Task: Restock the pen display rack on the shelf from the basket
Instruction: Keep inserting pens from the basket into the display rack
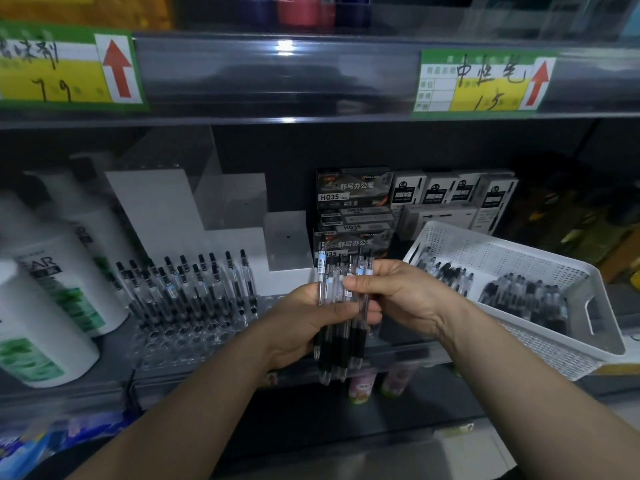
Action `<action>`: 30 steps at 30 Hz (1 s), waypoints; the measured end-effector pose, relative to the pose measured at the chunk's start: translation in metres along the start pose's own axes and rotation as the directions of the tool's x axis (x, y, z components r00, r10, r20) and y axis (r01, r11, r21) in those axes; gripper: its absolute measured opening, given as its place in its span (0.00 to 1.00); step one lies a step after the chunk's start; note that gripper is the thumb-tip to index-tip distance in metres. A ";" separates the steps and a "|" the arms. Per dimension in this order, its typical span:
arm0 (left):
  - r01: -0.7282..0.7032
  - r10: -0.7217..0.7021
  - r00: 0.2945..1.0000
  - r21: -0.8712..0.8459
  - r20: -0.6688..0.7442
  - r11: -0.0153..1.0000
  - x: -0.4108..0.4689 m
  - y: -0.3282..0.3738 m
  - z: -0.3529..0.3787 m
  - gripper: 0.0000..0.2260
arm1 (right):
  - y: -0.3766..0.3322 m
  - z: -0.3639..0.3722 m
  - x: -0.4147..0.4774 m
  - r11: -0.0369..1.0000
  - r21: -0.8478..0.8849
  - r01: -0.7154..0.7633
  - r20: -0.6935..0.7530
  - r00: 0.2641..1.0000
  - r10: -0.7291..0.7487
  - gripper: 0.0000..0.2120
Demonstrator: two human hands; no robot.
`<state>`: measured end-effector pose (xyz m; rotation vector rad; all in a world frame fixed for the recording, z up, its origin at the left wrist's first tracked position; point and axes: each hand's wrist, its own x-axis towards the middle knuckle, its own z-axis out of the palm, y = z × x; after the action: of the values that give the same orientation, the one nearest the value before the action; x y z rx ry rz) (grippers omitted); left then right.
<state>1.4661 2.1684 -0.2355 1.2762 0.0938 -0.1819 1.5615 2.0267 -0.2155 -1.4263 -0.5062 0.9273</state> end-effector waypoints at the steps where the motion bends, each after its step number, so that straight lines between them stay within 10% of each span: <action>1: 0.006 -0.006 1.000 -0.016 0.006 1.000 0.000 0.001 0.000 0.14 | -0.001 0.000 0.000 1.000 -0.005 -0.001 -0.007 1.000 0.001 0.05; 30: 0.089 -0.082 0.992 -0.074 0.096 0.993 -0.004 0.000 0.002 0.10 | -0.001 0.005 0.002 0.996 -0.089 -0.015 -0.007 1.000 0.015 0.14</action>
<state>1.4625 2.1669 -0.2338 1.1843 0.0747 -0.3082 1.5590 2.0316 -0.2145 -1.5144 -0.5385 0.9220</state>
